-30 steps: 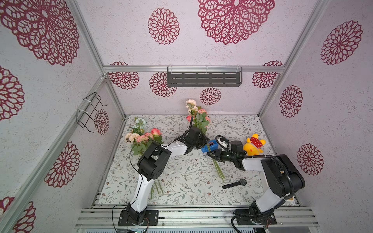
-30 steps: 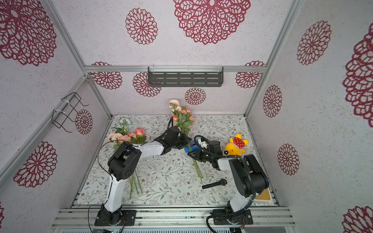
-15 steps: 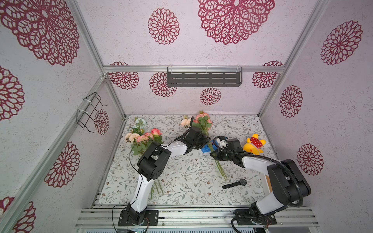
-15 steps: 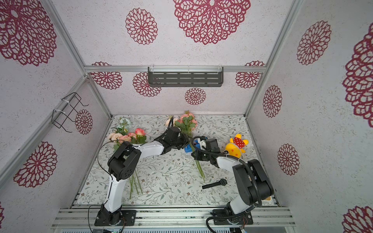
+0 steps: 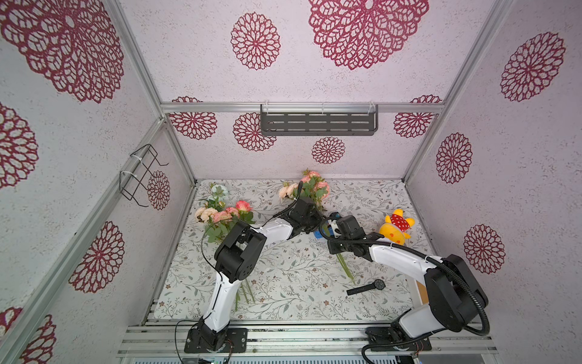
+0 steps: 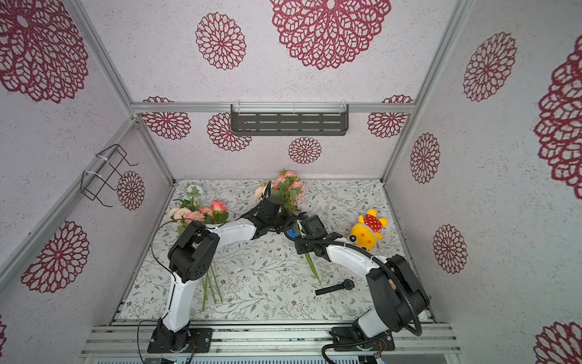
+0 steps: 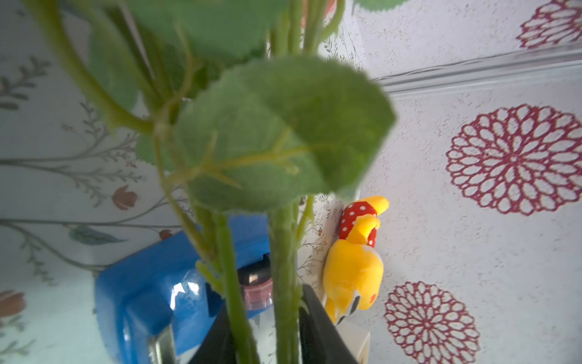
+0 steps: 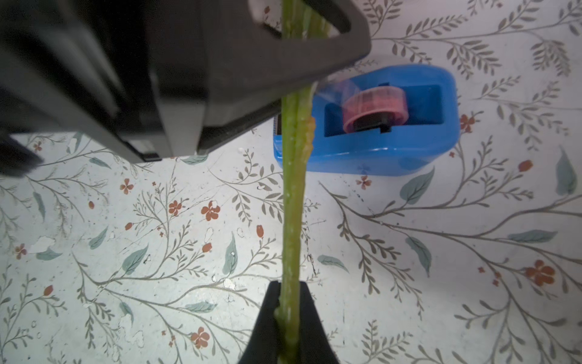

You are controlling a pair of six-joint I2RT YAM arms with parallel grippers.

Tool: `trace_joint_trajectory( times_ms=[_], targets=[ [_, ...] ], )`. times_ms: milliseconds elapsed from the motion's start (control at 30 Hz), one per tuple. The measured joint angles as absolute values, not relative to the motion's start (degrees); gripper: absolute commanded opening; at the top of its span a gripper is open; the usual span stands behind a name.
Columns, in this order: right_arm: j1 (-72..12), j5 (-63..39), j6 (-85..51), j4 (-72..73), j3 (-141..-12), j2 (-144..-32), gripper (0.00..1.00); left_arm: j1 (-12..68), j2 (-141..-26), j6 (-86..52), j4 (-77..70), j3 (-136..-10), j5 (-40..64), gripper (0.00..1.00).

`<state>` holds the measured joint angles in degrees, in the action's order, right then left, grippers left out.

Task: Wrap bouquets with tape
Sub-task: Wrap the tape around the bouquet.

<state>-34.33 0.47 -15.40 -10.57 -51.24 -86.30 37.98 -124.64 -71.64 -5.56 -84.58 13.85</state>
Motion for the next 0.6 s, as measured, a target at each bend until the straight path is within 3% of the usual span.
trace_joint_trajectory(
  times_ms=[300, 333, 433, 467, 600],
  targets=[
    [-34.8, 1.7, -14.0, -10.6, -51.4, -87.0, 0.00, 37.9, -124.6, -71.5, -5.1, -84.7, 13.9, 0.32],
    [-34.8, 1.5, -14.0, -10.5, -51.4, -87.2, 0.00, 37.9, -124.6, -71.5, -5.1, -84.7, 14.1, 0.28],
    [-34.7, 1.3, -13.8, -10.2, -51.4, -87.7, 0.00, 37.9, -124.7, -72.1, -4.8, -84.9, 14.3, 0.00],
    [-34.7, 1.3, -13.7, -10.1, -51.4, -87.8, 0.01, 37.9, -124.7, -72.2, -4.8, -85.1, 14.5, 0.00],
    [-32.7, -1.7, -14.1, -8.6, -50.9, -87.9, 0.27, 37.6, -124.7, -72.2, -5.4, -85.2, 14.9, 0.00]
  ],
)
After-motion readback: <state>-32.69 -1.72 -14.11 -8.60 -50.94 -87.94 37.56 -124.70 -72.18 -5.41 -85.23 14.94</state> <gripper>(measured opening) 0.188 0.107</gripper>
